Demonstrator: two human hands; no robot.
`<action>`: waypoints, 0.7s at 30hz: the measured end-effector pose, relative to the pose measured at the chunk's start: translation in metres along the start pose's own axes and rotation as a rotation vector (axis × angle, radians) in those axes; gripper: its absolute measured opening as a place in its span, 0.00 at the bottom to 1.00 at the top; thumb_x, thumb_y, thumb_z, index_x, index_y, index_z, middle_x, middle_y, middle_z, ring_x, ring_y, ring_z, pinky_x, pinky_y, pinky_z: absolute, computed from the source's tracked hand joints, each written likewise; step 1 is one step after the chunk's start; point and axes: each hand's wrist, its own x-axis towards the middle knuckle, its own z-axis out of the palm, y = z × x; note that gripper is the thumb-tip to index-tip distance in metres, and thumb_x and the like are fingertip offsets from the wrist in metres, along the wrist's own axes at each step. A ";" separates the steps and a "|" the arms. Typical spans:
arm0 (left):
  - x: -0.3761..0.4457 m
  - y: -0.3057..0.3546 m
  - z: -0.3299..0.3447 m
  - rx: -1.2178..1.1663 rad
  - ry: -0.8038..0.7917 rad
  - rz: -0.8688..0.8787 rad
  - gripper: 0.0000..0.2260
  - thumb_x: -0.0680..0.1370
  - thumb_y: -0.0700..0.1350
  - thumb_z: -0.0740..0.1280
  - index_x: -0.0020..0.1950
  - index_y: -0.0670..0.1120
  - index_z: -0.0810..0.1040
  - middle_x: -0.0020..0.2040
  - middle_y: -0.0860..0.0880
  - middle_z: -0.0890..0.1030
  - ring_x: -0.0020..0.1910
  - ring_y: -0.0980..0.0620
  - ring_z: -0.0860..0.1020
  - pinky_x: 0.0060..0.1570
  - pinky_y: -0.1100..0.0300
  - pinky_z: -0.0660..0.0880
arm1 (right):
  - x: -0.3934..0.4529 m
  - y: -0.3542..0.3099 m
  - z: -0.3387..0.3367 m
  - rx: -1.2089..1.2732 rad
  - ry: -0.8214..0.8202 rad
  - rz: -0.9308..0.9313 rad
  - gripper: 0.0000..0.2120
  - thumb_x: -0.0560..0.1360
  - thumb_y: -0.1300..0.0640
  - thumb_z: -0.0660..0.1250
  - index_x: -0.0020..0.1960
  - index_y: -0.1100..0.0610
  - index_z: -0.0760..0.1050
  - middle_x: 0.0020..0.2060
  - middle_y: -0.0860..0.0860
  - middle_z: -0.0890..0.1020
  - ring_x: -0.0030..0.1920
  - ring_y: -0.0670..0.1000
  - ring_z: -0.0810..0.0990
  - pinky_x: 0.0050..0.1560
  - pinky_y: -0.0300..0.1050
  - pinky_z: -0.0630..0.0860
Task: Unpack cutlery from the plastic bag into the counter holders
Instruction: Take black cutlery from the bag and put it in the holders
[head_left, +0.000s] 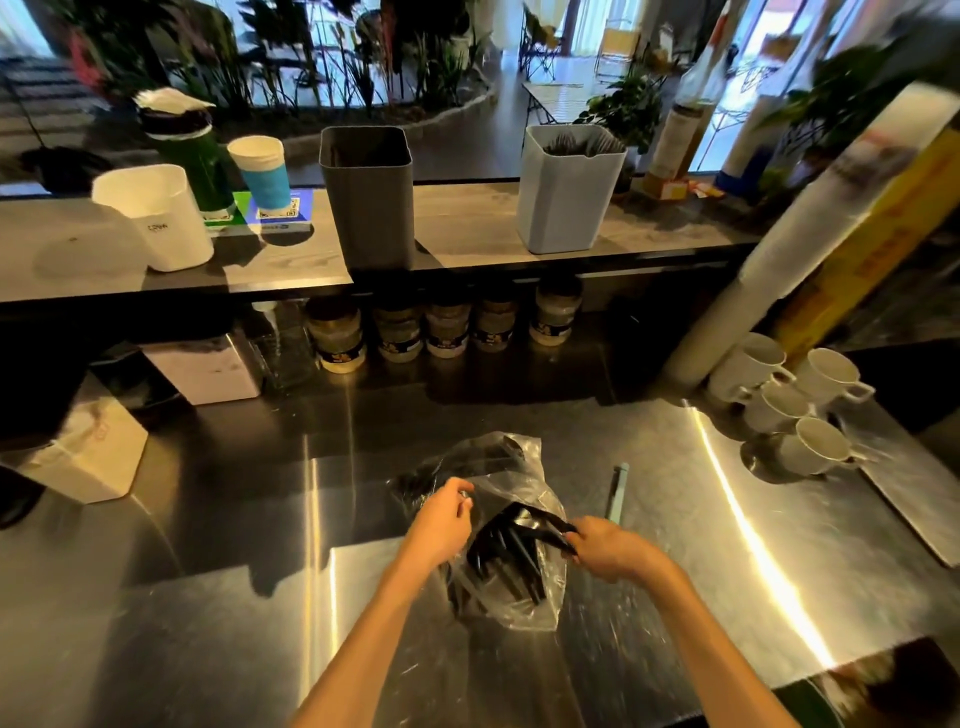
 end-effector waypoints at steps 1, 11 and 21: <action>0.000 0.001 -0.002 -0.011 -0.008 -0.002 0.14 0.85 0.44 0.56 0.70 0.47 0.71 0.58 0.46 0.81 0.50 0.50 0.80 0.48 0.58 0.75 | -0.004 0.002 -0.002 0.010 -0.013 0.005 0.11 0.85 0.55 0.54 0.48 0.55 0.73 0.42 0.52 0.76 0.38 0.48 0.73 0.38 0.41 0.69; -0.004 0.006 -0.015 -0.161 -0.009 0.028 0.12 0.85 0.44 0.56 0.65 0.47 0.75 0.55 0.49 0.81 0.51 0.52 0.80 0.59 0.51 0.78 | -0.051 0.005 -0.025 0.145 -0.036 -0.006 0.14 0.86 0.54 0.53 0.52 0.56 0.77 0.37 0.48 0.74 0.36 0.45 0.70 0.38 0.39 0.68; -0.028 0.035 -0.007 -0.795 -0.074 -0.120 0.26 0.79 0.62 0.62 0.58 0.39 0.79 0.50 0.41 0.86 0.51 0.43 0.84 0.55 0.52 0.81 | -0.061 -0.009 -0.026 0.429 0.044 -0.114 0.15 0.86 0.52 0.53 0.52 0.57 0.76 0.34 0.47 0.73 0.31 0.43 0.69 0.32 0.36 0.67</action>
